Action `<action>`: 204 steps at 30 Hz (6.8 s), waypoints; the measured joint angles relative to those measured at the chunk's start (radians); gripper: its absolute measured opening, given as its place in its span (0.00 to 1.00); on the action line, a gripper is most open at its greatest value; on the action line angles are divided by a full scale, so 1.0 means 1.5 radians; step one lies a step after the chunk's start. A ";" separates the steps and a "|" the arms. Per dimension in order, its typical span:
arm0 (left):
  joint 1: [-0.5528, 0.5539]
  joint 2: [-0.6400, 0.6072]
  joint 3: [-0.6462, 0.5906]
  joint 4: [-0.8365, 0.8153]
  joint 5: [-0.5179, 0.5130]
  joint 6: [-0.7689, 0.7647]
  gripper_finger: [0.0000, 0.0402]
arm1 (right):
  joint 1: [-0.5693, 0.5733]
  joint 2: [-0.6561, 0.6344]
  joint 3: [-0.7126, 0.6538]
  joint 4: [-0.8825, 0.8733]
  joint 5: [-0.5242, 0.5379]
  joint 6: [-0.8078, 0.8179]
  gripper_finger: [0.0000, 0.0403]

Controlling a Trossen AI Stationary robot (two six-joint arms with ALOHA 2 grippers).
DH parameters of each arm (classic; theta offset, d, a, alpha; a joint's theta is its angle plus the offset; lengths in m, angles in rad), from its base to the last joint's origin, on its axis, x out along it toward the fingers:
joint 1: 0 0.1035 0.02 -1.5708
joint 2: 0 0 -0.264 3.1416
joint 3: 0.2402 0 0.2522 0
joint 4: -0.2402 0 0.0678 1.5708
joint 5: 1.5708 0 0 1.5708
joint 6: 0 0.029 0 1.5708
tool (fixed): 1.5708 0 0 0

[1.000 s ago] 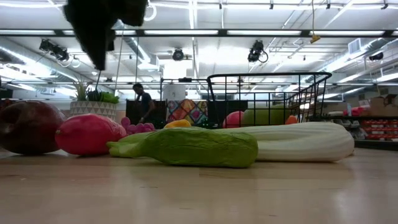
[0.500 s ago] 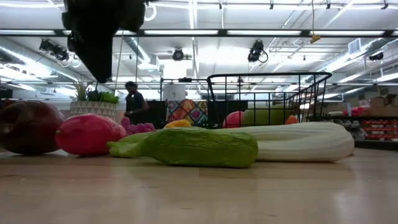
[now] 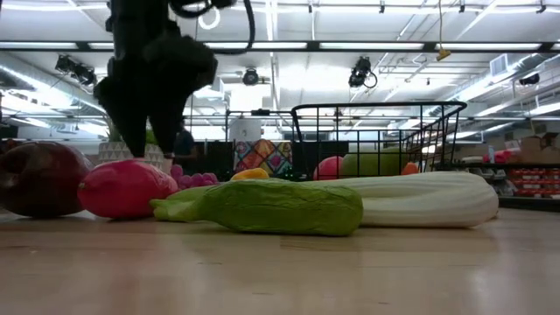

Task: Build produce basket
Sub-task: Put the mango into the wire basket

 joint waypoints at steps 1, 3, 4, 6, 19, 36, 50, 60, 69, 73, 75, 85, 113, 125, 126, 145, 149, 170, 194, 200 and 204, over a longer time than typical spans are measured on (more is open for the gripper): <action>0.001 0.010 0.000 -0.001 0.001 0.000 0.87 | 0.000 0.001 0.000 0.001 0.000 0.000 0.61; 0.004 0.029 0.000 -0.003 0.007 0.005 0.87 | 0.000 0.003 0.000 0.001 -0.001 0.000 0.61; 0.006 0.039 0.000 -0.005 0.009 0.009 0.87 | 0.000 0.005 0.000 0.001 -0.001 0.001 0.61; 0.006 0.057 0.000 -0.006 0.014 0.027 0.87 | 0.000 0.007 0.000 0.002 -0.001 0.005 0.61; 0.009 0.073 0.003 -0.004 0.022 0.079 0.83 | 0.000 0.009 0.000 0.003 -0.001 0.010 0.61; 0.019 0.075 0.109 -0.117 0.036 0.195 0.76 | 0.000 0.009 0.000 0.003 -0.001 0.013 0.61; -0.046 0.073 0.208 -0.183 -0.440 0.418 0.77 | 0.000 0.009 0.000 -0.020 -0.001 0.037 0.61; -0.074 0.073 0.208 -0.101 -0.672 0.762 0.77 | 0.000 0.009 0.000 -0.047 -0.001 0.084 0.61; -0.064 0.072 0.208 0.085 -0.748 1.131 0.77 | 0.001 0.008 0.000 -0.105 0.000 0.135 0.61; -0.064 0.072 0.208 0.125 -0.775 1.185 0.77 | 0.006 0.007 0.000 -0.127 0.002 0.153 0.61; -0.062 0.072 0.208 0.133 -0.774 1.164 0.77 | 0.008 0.007 0.000 -0.130 0.002 0.156 0.61; 0.000 0.064 0.207 0.115 -0.704 1.063 0.77 | 0.009 0.007 0.000 -0.159 0.003 0.187 0.61; 0.157 -0.118 0.208 0.320 0.017 0.595 0.77 | 0.013 -0.026 0.000 -0.204 0.003 0.223 0.61; 0.156 -0.118 0.208 0.420 0.171 0.469 0.77 | 0.055 -0.090 0.000 -0.263 0.002 0.262 0.61; 0.155 -0.118 0.208 0.424 0.186 0.466 0.77 | 0.058 -0.092 0.000 -0.268 0.002 0.264 0.61; 0.117 -0.117 0.208 0.429 0.229 0.519 0.77 | 0.067 -0.109 0.000 -0.271 0.002 0.255 0.61; 0.114 -0.109 0.208 0.416 0.209 0.677 0.77 | 0.067 -0.108 0.000 -0.267 0.002 0.255 0.61; 0.187 -0.045 0.208 0.431 0.075 1.258 0.77 | 0.066 -0.108 0.000 -0.266 0.002 0.269 0.61; 0.256 0.276 0.404 0.430 -0.042 0.982 0.77 | 0.066 -0.103 0.000 -0.260 0.002 0.274 0.61; 0.252 0.339 0.478 0.352 -0.041 1.017 0.77 | 0.066 -0.102 0.000 -0.262 0.002 0.277 0.61; 0.252 0.356 0.478 0.326 -0.035 1.007 0.77 | 0.066 -0.097 0.000 -0.259 0.002 0.275 0.61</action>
